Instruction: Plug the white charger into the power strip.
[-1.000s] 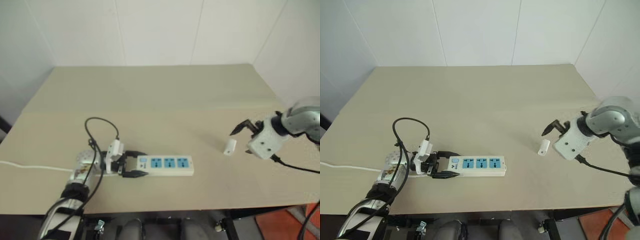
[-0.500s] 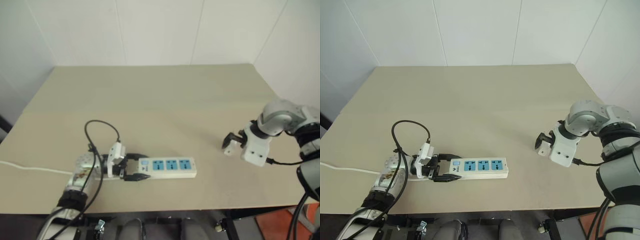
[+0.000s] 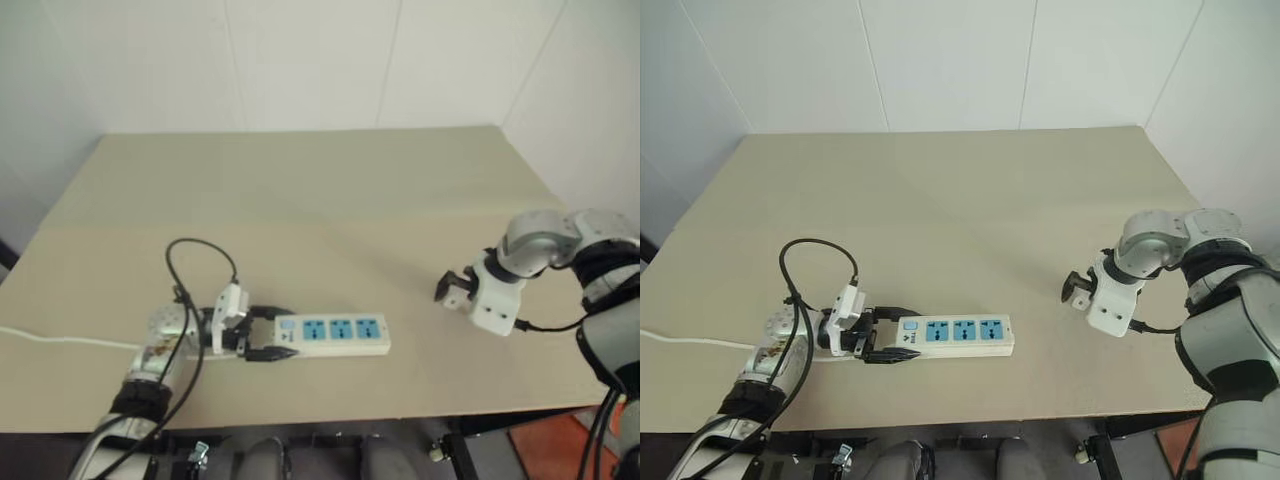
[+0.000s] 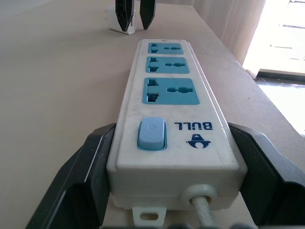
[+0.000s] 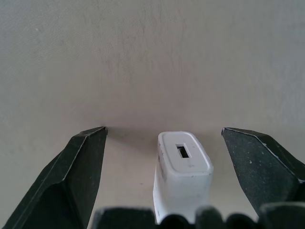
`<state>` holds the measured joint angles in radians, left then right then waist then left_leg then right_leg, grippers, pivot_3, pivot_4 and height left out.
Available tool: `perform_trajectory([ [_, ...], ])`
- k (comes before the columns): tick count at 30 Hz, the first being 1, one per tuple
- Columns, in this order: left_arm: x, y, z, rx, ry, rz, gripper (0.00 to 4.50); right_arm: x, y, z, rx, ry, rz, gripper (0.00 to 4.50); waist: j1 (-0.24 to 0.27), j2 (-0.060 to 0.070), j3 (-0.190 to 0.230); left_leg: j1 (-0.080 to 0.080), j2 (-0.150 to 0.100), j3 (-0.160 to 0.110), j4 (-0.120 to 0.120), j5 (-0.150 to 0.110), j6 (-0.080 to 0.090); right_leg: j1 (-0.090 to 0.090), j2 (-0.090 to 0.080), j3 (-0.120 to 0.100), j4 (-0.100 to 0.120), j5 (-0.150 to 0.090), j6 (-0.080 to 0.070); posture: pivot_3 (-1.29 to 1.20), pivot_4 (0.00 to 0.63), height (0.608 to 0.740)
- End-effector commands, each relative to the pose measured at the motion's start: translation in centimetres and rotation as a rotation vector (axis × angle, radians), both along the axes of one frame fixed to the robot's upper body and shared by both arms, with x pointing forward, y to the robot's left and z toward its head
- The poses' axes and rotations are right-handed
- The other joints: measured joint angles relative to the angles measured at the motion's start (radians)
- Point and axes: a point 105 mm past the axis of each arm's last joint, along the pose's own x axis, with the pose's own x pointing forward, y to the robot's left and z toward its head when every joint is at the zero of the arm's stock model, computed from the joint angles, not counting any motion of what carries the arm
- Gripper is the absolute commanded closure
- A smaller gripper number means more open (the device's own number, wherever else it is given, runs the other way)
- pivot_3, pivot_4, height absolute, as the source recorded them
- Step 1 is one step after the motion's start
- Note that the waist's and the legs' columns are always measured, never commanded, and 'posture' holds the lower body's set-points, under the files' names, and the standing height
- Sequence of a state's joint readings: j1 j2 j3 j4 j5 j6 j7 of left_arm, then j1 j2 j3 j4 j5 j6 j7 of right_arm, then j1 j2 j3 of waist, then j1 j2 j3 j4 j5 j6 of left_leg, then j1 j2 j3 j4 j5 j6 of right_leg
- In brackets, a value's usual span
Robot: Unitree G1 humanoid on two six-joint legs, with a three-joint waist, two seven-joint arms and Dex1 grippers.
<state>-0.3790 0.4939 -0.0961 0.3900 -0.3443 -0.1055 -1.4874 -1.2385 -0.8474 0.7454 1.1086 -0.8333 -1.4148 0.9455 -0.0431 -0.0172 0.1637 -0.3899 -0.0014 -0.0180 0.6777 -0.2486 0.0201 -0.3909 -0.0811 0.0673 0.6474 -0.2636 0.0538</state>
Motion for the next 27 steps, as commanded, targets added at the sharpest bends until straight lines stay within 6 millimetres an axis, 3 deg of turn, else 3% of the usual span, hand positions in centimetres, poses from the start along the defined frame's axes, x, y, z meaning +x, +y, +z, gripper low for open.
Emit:
perform_trajectory([
  [1, -0.5, 0.3, -0.8, 0.052, 0.009, -0.02, 1.23, 0.8, 0.3, 0.6, 0.012, -0.053, -0.001, 0.0, 0.0, 0.0, 0.0, 0.0, 0.0, 0.0, 0.0, 0.0, 0.0, 0.0, 0.0, 0.0, 0.0, 0.0, 0.0, 0.0, 0.15, 0.74],
  [12, -0.8, 0.4, -1.1, 0.046, 0.009, -0.014, 1.23, 1.2, 0.1, 0.3, -0.016, -0.068, 0.049, 0.0, -0.006, 0.0, 0.0, 0.002, 0.0, 0.001, 0.0, 0.0, 0.0, 0.001, 0.001, 0.0, 0.0, 0.0, 0.0, 0.0, 0.15, 0.74],
  [16, -0.9, 0.3, -1.2, 0.047, 0.009, -0.015, 1.23, 1.1, 0.4, 0.2, -0.011, -0.061, 0.077, 0.88, -0.007, 0.0, 0.0, 0.002, 0.0, 0.001, 0.0, 0.0, 0.0, 0.001, 0.001, 0.0, 0.001, 0.0, 0.0, 0.0, 0.15, 0.74],
  [23, -1.0, 0.2, -1.5, 0.046, 0.013, -0.017, 1.23, 1.0, 1.0, 0.2, 0.001, -0.054, 0.114, 3.3, -0.024, 0.0, 0.0, 0.003, 0.0, 0.001, 0.0, 0.0, 0.0, 0.001, 0.001, 0.001, 0.001, 0.0, 0.0, 0.0, 0.15, 0.74],
  [27, -1.0, 0.3, -1.7, 0.051, 0.002, -0.017, 1.23, 1.1, 1.1, 0.2, 0.005, -0.056, 0.122, 3.34, -0.026, 0.0, 0.0, 0.003, 0.0, 0.001, -0.001, 0.0, 0.0, 0.001, 0.001, 0.001, 0.001, 0.0, 0.0, 0.0, 0.15, 0.74],
])
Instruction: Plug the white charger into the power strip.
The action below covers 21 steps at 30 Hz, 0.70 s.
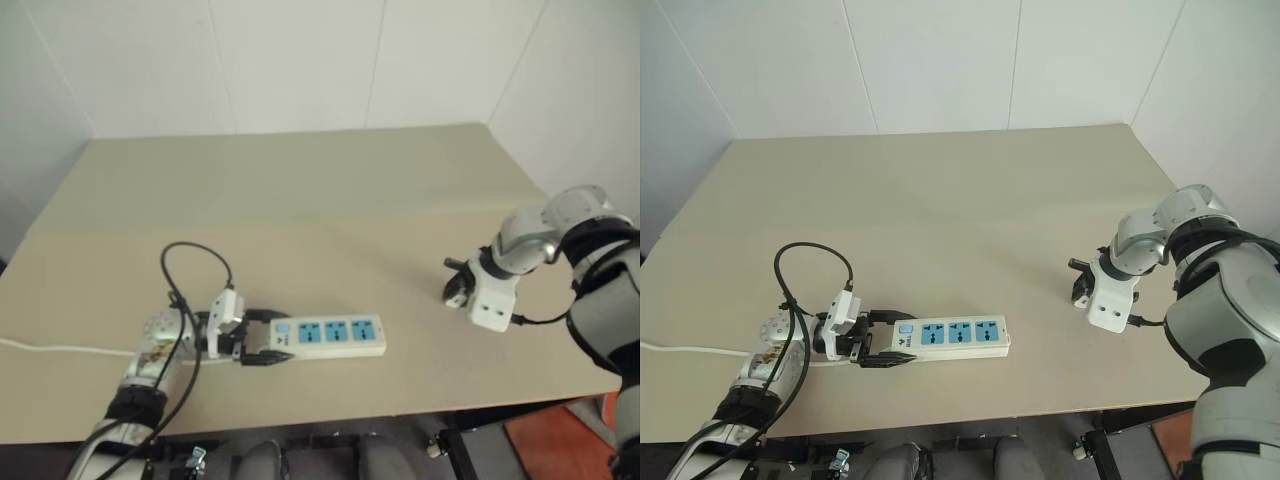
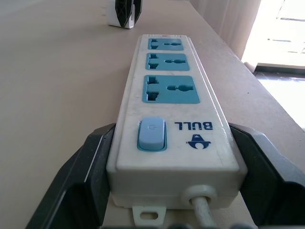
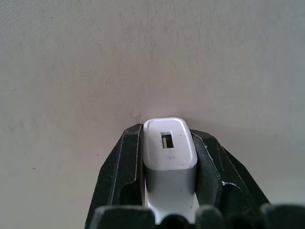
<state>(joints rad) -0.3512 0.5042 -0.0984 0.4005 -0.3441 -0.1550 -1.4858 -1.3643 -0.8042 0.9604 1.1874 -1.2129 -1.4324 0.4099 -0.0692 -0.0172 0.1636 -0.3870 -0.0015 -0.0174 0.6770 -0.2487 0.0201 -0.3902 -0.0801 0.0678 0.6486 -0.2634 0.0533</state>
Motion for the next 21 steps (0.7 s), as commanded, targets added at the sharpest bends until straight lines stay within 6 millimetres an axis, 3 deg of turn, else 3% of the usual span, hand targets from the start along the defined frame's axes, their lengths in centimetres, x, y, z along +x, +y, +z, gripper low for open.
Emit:
perform_trajectory([
  [1, -0.5, -0.1, -1.0, 0.041, 0.013, -0.025, 1.23, 0.2, 0.9, 0.6, 0.035, -0.016, 0.035, 3.34, 0.0, 0.0, 0.0, 0.0, 0.0, 0.0, 0.0, 0.0, 0.0, 0.0, 0.0, 0.0, 0.0, 0.0, 0.0, 0.0, 0.15, 0.74],
  [6, -0.3, -0.1, -0.9, 0.036, 0.016, -0.03, 1.23, 0.7, 2.0, 2.4, 0.18, -0.055, -0.008, 3.34, -0.001, 0.0, 0.0, 0.001, 0.0, 0.0, 0.0, 0.0, 0.0, 0.0, 0.0, 0.0, 0.0, 0.0, 0.0, 0.0, 0.15, 0.74],
  [12, 0.0, -0.3, -0.7, 0.034, 0.02, -0.041, 1.23, 2.5, 5.1, 7.6, 0.707, -0.075, -0.265, 3.34, -0.002, 0.0, 0.0, 0.0, 0.0, 0.001, -0.001, 0.0, 0.0, 0.001, 0.0, 0.001, -0.001, 0.0, 0.0, 0.0, 0.15, 0.74],
  [17, 0.2, -0.5, -0.9, 0.04, 0.036, -0.054, 1.23, 2.0, 8.6, 10.5, 1.198, 0.254, -0.451, 3.34, 0.002, 0.0, 0.001, 0.002, 0.002, 0.0, -0.002, 0.0, 0.0, 0.004, 0.0, 0.0, -0.002, 0.0, 0.0, 0.0, 0.15, 0.74],
  [21, 0.7, -0.5, -1.0, 0.059, 0.04, -0.063, 1.23, 1.9, 10.9, 9.7, 1.434, 0.546, -0.503, 3.34, 0.003, 0.0, 0.0, 0.002, 0.001, -0.001, -0.002, 0.0, 0.0, 0.005, -0.001, -0.001, -0.003, 0.0, 0.0, 0.0, 0.15, 0.74],
])
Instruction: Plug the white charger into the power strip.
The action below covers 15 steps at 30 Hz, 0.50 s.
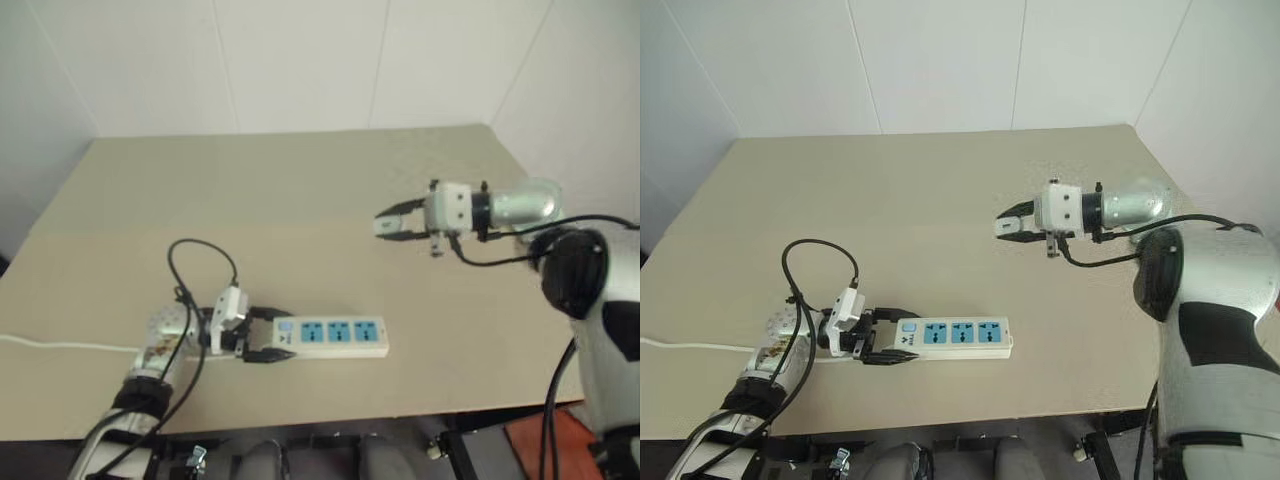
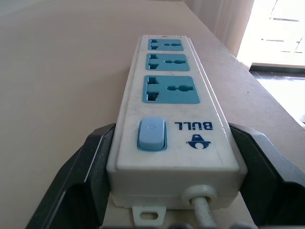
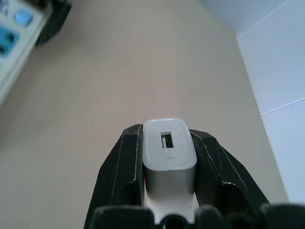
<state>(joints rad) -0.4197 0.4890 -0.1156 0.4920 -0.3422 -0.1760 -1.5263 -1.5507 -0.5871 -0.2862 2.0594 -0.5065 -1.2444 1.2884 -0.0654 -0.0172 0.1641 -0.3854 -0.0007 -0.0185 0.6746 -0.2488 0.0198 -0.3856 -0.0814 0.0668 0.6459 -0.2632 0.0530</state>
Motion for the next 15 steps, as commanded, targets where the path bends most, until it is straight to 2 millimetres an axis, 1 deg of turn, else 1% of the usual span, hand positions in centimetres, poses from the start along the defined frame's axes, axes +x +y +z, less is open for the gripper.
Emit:
perform_trajectory([
  [1, 0.1, -0.2, -0.9, 0.06, 0.034, -0.03, 1.23, -0.2, 1.8, -0.6, 0.268, 0.174, 0.044, 3.34, -0.002, 0.0, 0.0, 0.0, 0.0, 0.0, 0.0, 0.0, 0.0, 0.0, 0.0, 0.0, 0.0, 0.0, 0.0, 0.0, 0.15, 0.74],
  [4, 0.4, -0.3, -0.6, 0.057, 0.046, -0.039, 1.23, -0.7, 3.5, -2.0, 0.391, 0.292, 0.111, 3.34, -0.004, 0.0, 0.0, 0.0, -0.001, 0.0, 0.0, 0.0, 0.0, 0.0, 0.0, 0.0, 0.0, 0.0, 0.0, 0.0, 0.15, 0.74],
  [7, 0.5, -0.2, -0.6, 0.071, 0.066, -0.046, 1.23, -1.3, 4.6, -3.2, 0.437, 0.415, 0.173, 3.34, -0.003, 0.0, 0.0, -0.003, -0.001, -0.001, 0.0, 0.0, 0.0, -0.002, 0.0, 0.0, 0.001, 0.0, 0.0, 0.0, 0.15, 0.74],
  [8, 0.5, -0.1, -0.6, 0.078, 0.071, -0.045, 1.23, -1.4, 4.9, -3.4, 0.446, 0.46, 0.183, 3.34, -0.002, 0.0, 0.0, -0.003, -0.001, -0.001, 0.0, 0.0, 0.0, -0.002, 0.0, 0.0, 0.001, 0.0, 0.0, 0.0, 0.15, 0.74],
  [11, 0.6, 0.0, -0.7, 0.086, 0.075, -0.037, 1.23, -1.6, 5.8, -4.4, 0.437, 0.522, 0.195, 3.34, -0.003, 0.0, 0.0, -0.003, -0.001, -0.001, 0.0, 0.0, 0.0, -0.002, -0.001, 0.0, 0.001, 0.0, 0.0, 0.0, 0.15, 0.74],
  [15, 0.6, 0.3, -0.9, 0.115, 0.077, -0.031, 1.23, -2.0, 6.6, -5.1, 0.411, 0.546, 0.215, 3.34, -0.004, 0.0, 0.0, -0.002, -0.001, -0.001, 0.0, 0.0, -0.001, -0.002, -0.001, 0.0, 0.001, 0.0, 0.0, 0.0, 0.15, 0.74],
])
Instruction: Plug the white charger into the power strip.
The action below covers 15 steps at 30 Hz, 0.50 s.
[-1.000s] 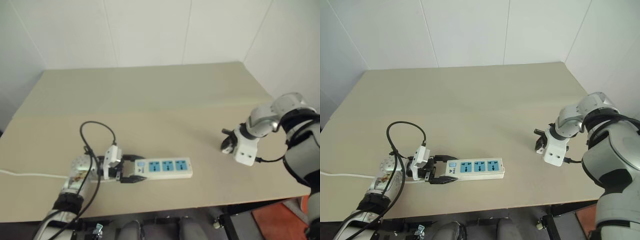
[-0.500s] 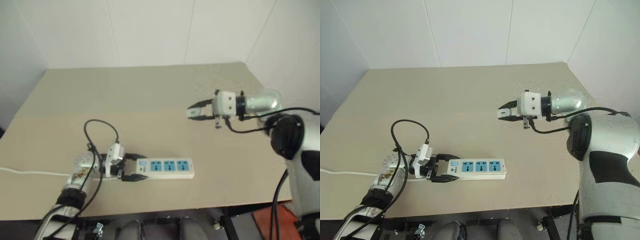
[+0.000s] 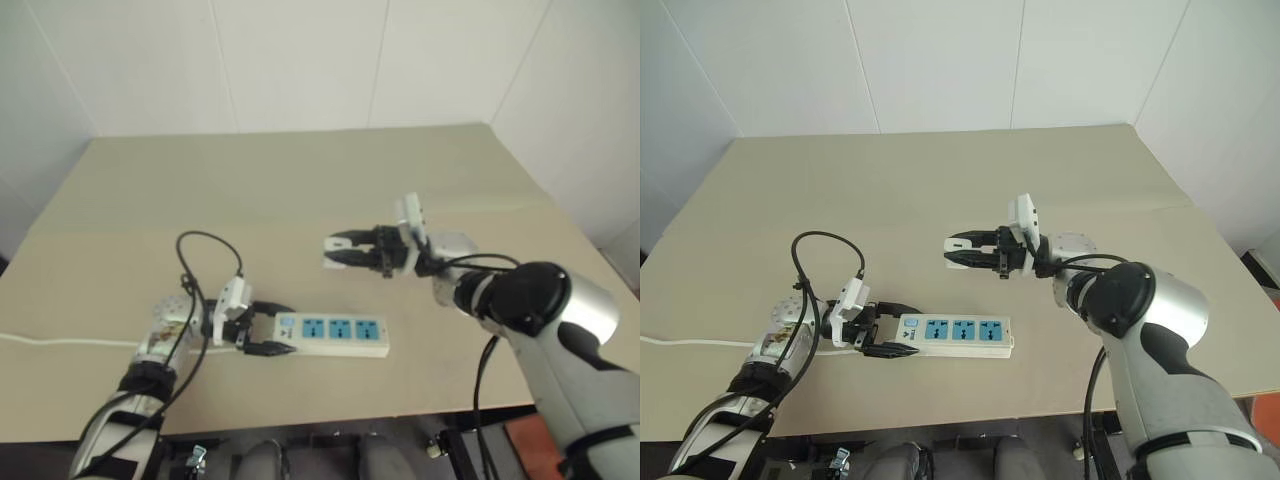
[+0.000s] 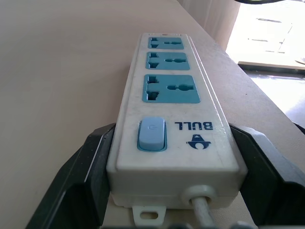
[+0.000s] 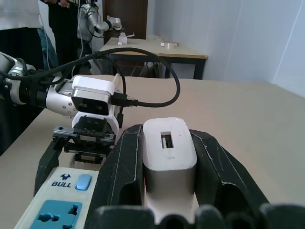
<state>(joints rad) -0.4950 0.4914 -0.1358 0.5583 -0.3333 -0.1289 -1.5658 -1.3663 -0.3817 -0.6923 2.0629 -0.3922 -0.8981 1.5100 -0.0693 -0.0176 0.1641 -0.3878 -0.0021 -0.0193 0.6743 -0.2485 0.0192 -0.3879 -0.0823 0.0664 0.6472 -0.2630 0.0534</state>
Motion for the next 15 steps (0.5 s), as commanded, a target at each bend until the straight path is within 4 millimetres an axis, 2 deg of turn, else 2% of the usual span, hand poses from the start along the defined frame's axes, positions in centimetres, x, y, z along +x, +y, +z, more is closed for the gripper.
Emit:
perform_trajectory([
  [1, -0.3, 0.4, -1.4, 0.094, 0.027, 0.001, 1.23, -0.5, 0.7, -0.1, 0.009, 0.039, 0.04, 3.34, 0.0, 0.0, 0.0, 0.0, 0.0, 0.0, 0.0, 0.0, 0.0, 0.0, 0.0, 0.0, 0.0, 0.0, 0.0, 0.0, 0.15, 0.74],
  [6, -0.6, 0.3, -1.5, 0.088, 0.017, 0.006, 1.23, -0.9, 0.9, -1.1, -0.05, 0.099, 0.085, 3.34, -0.001, 0.0, 0.0, 0.0, 0.0, 0.0, 0.0, 0.0, 0.0, 0.0, 0.0, 0.0, 0.0, 0.0, 0.0, 0.0, 0.15, 0.74],
  [15, -0.8, 0.0, -1.7, 0.088, 0.007, 0.015, 1.23, -1.1, 1.2, -1.6, -0.072, 0.217, 0.125, 3.34, 0.0, 0.0, 0.0, 0.0, 0.0, 0.0, 0.0, 0.0, -0.001, 0.0, 0.0, 0.0, 0.0, 0.0, 0.0, 0.0, 0.15, 0.74],
])
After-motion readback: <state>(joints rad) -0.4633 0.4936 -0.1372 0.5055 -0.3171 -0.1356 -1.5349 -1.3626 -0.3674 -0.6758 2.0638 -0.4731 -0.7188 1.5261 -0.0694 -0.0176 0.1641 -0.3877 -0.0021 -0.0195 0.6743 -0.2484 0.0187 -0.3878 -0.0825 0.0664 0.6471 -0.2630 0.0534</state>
